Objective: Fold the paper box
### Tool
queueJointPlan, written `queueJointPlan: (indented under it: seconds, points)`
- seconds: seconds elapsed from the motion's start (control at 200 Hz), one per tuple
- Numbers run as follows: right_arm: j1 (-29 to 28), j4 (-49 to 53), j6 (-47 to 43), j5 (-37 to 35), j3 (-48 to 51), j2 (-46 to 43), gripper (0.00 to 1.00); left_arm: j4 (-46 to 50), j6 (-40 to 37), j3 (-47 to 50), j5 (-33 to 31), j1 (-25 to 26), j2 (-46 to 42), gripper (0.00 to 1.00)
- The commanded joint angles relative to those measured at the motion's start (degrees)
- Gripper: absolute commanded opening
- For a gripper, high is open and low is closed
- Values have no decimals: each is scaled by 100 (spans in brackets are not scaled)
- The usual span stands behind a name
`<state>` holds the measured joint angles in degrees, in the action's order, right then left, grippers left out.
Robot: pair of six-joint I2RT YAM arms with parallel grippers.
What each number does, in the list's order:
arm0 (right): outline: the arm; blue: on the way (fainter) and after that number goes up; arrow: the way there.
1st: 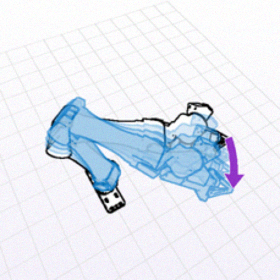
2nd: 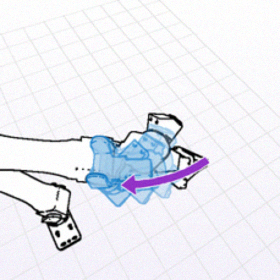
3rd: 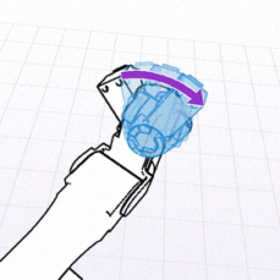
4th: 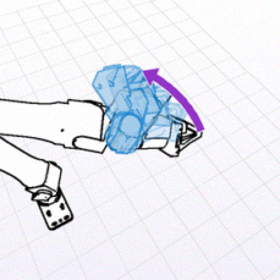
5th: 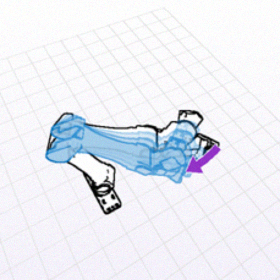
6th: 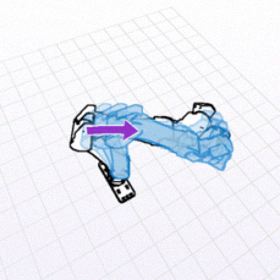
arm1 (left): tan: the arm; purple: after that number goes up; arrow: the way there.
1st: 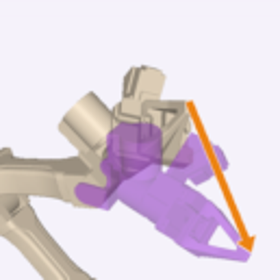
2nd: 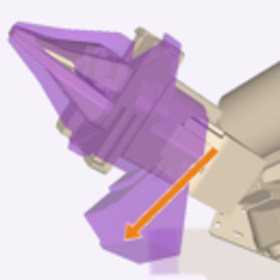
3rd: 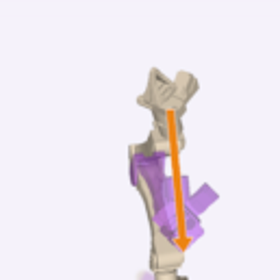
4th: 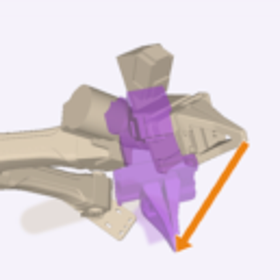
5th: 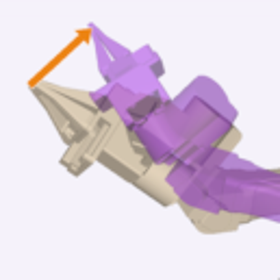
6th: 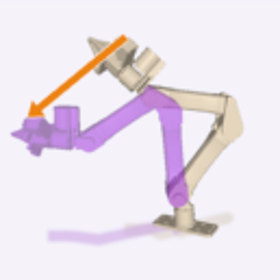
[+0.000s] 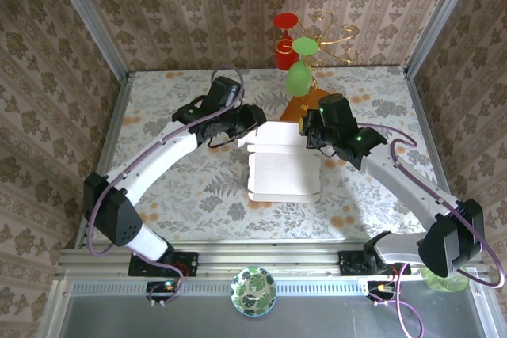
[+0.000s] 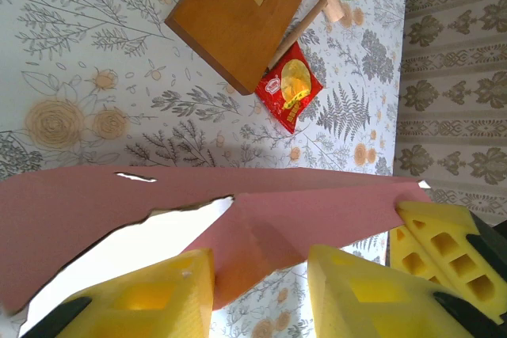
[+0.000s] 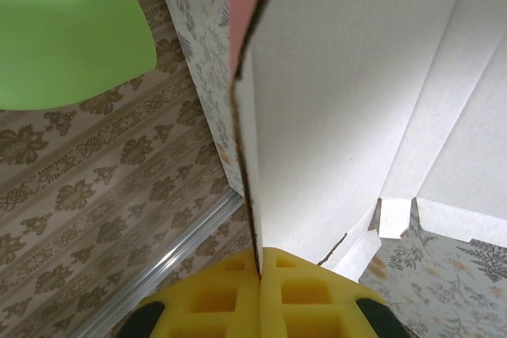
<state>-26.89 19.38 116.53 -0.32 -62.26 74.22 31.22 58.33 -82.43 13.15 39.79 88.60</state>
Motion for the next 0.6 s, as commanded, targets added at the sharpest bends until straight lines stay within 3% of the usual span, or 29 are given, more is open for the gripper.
queueJointPlan:
  seconds: [0.0,0.16,0.395,0.595]
  points:
    - [-48,-152,-103,74,153,21,0,-182,100,61,75,31,140,37]
    - [-44,-291,-195,76,352,-18,0,-200,98,159,49,5,188,33]
    - [-44,-895,-546,89,738,29,0,-427,66,609,43,-124,106,9]
    - [-53,-2056,-880,-10,1377,143,0,-758,-24,1092,82,-300,0,7]
